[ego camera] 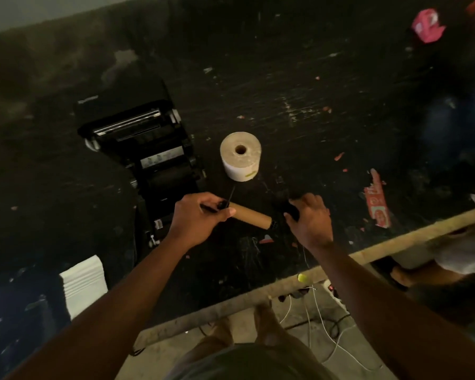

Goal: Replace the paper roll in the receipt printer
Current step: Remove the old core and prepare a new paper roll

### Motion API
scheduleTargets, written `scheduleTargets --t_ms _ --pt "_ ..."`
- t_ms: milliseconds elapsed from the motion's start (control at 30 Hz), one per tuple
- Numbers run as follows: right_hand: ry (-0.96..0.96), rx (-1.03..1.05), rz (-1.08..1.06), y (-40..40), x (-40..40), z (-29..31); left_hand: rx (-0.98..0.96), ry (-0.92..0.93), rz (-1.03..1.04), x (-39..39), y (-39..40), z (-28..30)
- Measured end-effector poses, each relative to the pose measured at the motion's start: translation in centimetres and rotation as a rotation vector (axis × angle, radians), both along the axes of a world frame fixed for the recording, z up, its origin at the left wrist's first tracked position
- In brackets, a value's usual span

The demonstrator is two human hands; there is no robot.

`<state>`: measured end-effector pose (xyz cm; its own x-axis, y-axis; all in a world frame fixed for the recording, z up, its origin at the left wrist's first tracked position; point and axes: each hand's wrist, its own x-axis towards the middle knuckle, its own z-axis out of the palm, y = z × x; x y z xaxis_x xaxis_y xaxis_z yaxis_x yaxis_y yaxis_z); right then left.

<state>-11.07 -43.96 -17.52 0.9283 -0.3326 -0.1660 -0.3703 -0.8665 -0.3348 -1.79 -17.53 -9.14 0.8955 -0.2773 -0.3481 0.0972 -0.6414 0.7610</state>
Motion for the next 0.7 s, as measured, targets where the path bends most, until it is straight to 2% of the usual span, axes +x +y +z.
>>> scheduleTargets --t_ms 33,67,100,167,200,233,300,367,500,700 --pt "-0.041 0.021 -0.018 0.0 -0.1 0.1 0.008 0.024 -0.021 0.3 -0.6 0.0" --pt "-0.108 0.131 -0.067 0.1 -0.3 0.2 0.02 0.045 -0.037 0.6 -1.1 -0.1" --pt "-0.159 0.334 -0.143 0.3 -0.5 0.5 0.032 0.064 -0.049 0.8 -1.7 -0.2" --pt "-0.107 0.888 -0.274 1.1 -1.1 1.4 0.048 0.104 -0.069 1.0 -2.9 -0.4" --pt "-0.082 1.077 -0.281 1.4 -1.8 1.5 0.057 0.13 -0.087 1.1 -3.5 -0.6" --pt "-0.082 1.155 -0.255 1.6 -2.5 1.5 0.061 0.168 -0.114 1.1 -4.0 -0.7" --pt "-0.129 1.225 -0.217 1.2 -4.4 1.3 0.048 0.252 -0.157 1.3 -4.9 -0.9" --pt "-0.168 1.26 -0.295 0.2 -6.3 0.8 0.047 0.276 -0.139 2.2 -5.4 -1.0" --pt "-0.214 1.162 -0.481 -2.0 -9.6 -0.3 0.177 0.163 -0.09 5.1 -6.0 -1.5" --pt "-0.283 1.063 -0.593 -2.8 -11.2 -0.5 0.467 0.119 -0.364 6.3 -8.5 -3.4"
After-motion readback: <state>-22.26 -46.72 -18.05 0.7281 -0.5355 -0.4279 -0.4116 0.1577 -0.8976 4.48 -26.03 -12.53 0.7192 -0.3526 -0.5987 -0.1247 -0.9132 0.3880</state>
